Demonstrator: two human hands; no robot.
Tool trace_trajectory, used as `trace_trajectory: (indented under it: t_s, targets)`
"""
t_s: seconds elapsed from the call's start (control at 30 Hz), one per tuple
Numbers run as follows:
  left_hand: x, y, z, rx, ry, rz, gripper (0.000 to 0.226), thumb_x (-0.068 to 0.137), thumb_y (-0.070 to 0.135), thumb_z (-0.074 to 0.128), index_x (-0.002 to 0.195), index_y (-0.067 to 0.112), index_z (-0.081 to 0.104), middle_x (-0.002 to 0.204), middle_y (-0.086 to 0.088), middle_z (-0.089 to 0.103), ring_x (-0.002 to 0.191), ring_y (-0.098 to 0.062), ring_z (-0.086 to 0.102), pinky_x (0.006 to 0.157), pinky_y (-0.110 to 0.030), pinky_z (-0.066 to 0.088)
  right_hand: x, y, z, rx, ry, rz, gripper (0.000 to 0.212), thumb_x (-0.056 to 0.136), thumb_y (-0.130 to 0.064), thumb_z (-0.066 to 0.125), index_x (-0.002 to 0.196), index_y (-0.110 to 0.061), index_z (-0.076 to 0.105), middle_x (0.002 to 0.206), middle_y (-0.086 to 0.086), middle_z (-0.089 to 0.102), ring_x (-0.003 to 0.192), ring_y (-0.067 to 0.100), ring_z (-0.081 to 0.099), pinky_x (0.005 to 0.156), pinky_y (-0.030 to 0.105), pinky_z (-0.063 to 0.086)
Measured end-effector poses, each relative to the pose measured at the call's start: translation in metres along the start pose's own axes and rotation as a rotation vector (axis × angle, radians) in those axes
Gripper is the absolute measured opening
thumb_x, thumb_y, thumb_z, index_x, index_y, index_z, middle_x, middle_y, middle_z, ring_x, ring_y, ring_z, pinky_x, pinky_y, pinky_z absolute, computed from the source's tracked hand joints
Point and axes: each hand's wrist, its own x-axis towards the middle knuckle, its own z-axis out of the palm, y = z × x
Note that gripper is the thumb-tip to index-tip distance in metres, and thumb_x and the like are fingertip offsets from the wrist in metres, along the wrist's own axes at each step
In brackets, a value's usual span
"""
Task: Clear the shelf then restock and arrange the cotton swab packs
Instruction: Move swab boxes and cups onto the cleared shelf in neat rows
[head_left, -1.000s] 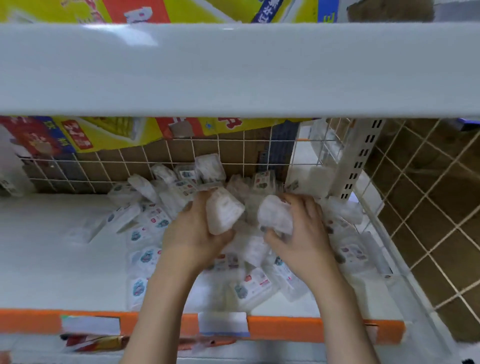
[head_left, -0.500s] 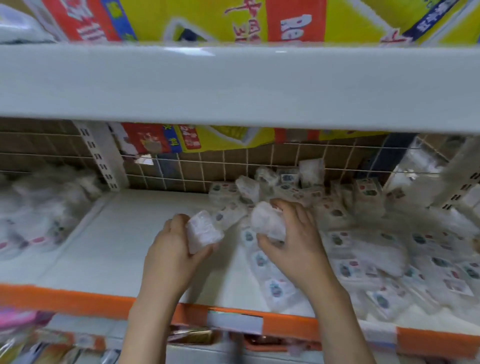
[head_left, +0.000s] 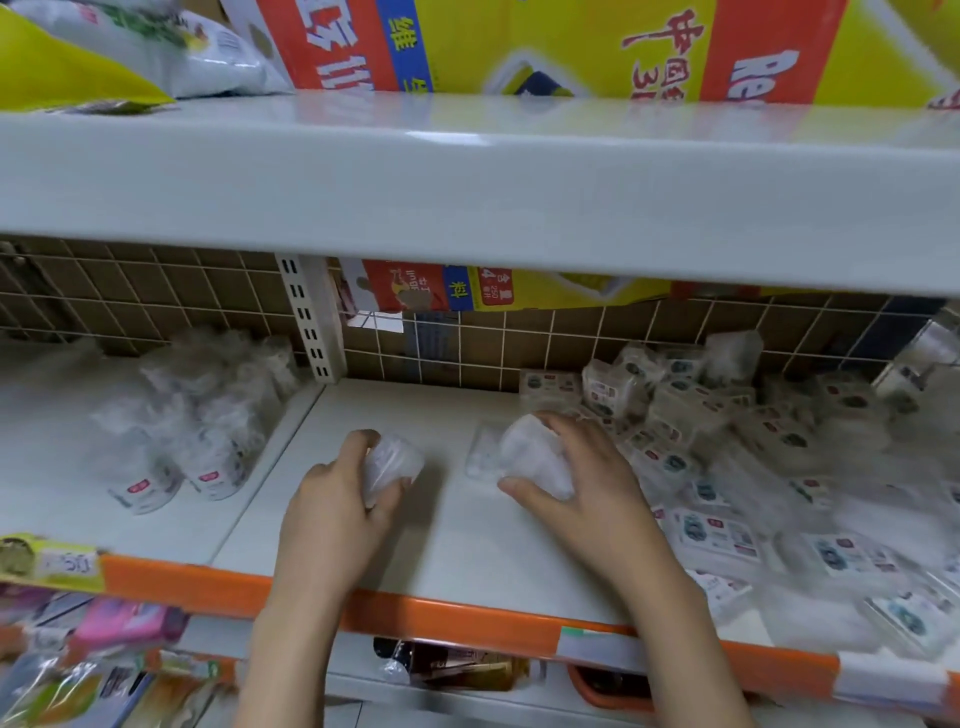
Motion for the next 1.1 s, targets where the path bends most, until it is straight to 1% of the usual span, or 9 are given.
trace_trajectory:
  t_s: [0.13, 0.27, 0.33, 0.43, 0.5, 0.63, 0.8, 0.9, 1.1]
  targets:
    - [0.000, 0.004, -0.001, -0.100, 0.035, 0.023, 0.041, 0.083, 0.019, 0.069, 0.120, 0.013, 0.053, 0.097, -0.013, 0.065, 0.089, -0.036, 0.059, 0.067, -0.028, 0.032, 0.003, 0.004, -0.003, 0.015, -0.043, 0.056, 0.065, 0.078, -0.038, 0.072, 0.133, -0.029, 0.038, 0.118, -0.015, 0.034, 0.104, -0.003, 0.033, 0.084, 0.009, 0.024]
    - [0.001, 0.003, -0.001, -0.124, 0.080, 0.013, 0.042, 0.083, 0.017, 0.069, 0.121, 0.012, 0.052, 0.109, -0.013, 0.063, 0.098, -0.036, 0.058, 0.072, -0.028, 0.033, 0.005, 0.013, 0.000, -0.018, -0.059, 0.051, 0.071, 0.076, -0.028, 0.072, 0.136, -0.026, 0.034, 0.125, -0.008, 0.033, 0.108, -0.002, 0.029, 0.091, 0.016, 0.026]
    - [0.000, 0.002, 0.000, -0.105, 0.085, 0.029, 0.042, 0.083, 0.017, 0.069, 0.120, 0.012, 0.052, 0.106, -0.012, 0.064, 0.093, -0.036, 0.059, 0.070, -0.028, 0.033, 0.005, 0.016, 0.003, -0.030, -0.094, 0.059, 0.072, 0.076, -0.025, 0.072, 0.136, -0.026, 0.032, 0.121, -0.011, 0.027, 0.105, -0.004, 0.025, 0.088, 0.012, 0.024]
    - [0.000, -0.002, 0.002, -0.075, 0.071, 0.058, 0.040, 0.081, 0.015, 0.071, 0.118, 0.014, 0.054, 0.096, -0.010, 0.067, 0.082, -0.036, 0.061, 0.066, -0.028, 0.034, 0.004, 0.016, 0.010, -0.029, -0.157, 0.074, 0.070, 0.076, -0.023, 0.072, 0.134, -0.027, 0.032, 0.116, -0.013, 0.022, 0.100, -0.006, 0.024, 0.076, -0.003, 0.022]
    - [0.001, -0.007, 0.000, -0.080, 0.074, 0.083, 0.040, 0.079, 0.011, 0.072, 0.117, 0.015, 0.058, 0.094, -0.009, 0.068, 0.081, -0.034, 0.063, 0.067, -0.027, 0.037, 0.008, 0.012, 0.015, -0.035, -0.193, 0.093, 0.065, 0.075, -0.028, 0.073, 0.129, -0.028, 0.036, 0.115, -0.013, 0.027, 0.101, -0.003, 0.030, 0.075, -0.005, 0.024]
    - [0.011, -0.026, -0.015, -0.148, 0.108, 0.144, 0.039, 0.078, 0.010, 0.071, 0.116, 0.016, 0.065, 0.100, -0.006, 0.070, 0.088, -0.020, 0.063, 0.074, -0.016, 0.039, 0.022, -0.008, 0.031, -0.055, -0.224, 0.121, 0.064, 0.070, -0.049, 0.075, 0.124, -0.032, 0.045, 0.115, -0.016, 0.047, 0.102, 0.002, 0.045, 0.076, 0.013, 0.035]
    - [0.027, -0.073, -0.056, -0.162, 0.125, 0.173, 0.040, 0.075, 0.019, 0.064, 0.114, 0.014, 0.066, 0.101, -0.006, 0.070, 0.090, -0.016, 0.061, 0.077, -0.011, 0.037, 0.039, -0.047, 0.074, -0.023, -0.180, 0.136, 0.064, 0.067, -0.060, 0.071, 0.123, -0.037, 0.051, 0.114, -0.021, 0.054, 0.102, 0.002, 0.051, 0.082, 0.021, 0.041]
    - [0.035, -0.122, -0.088, -0.158, 0.106, 0.146, 0.042, 0.074, 0.023, 0.063, 0.115, 0.016, 0.066, 0.106, -0.005, 0.070, 0.096, -0.017, 0.063, 0.081, -0.013, 0.038, 0.051, -0.078, 0.118, -0.005, -0.134, 0.162, 0.068, 0.062, -0.069, 0.066, 0.120, -0.037, 0.052, 0.114, -0.016, 0.059, 0.102, 0.008, 0.056, 0.085, 0.028, 0.048]
    - [0.047, -0.231, -0.148, -0.062, 0.125, 0.030, 0.039, 0.075, 0.029, 0.058, 0.110, 0.016, 0.065, 0.102, -0.004, 0.069, 0.093, -0.027, 0.065, 0.078, -0.025, 0.042, 0.073, -0.155, 0.202, 0.074, -0.117, 0.064, 0.055, 0.069, -0.059, 0.069, 0.117, -0.037, 0.052, 0.110, -0.012, 0.058, 0.099, 0.005, 0.057, 0.083, 0.027, 0.049]
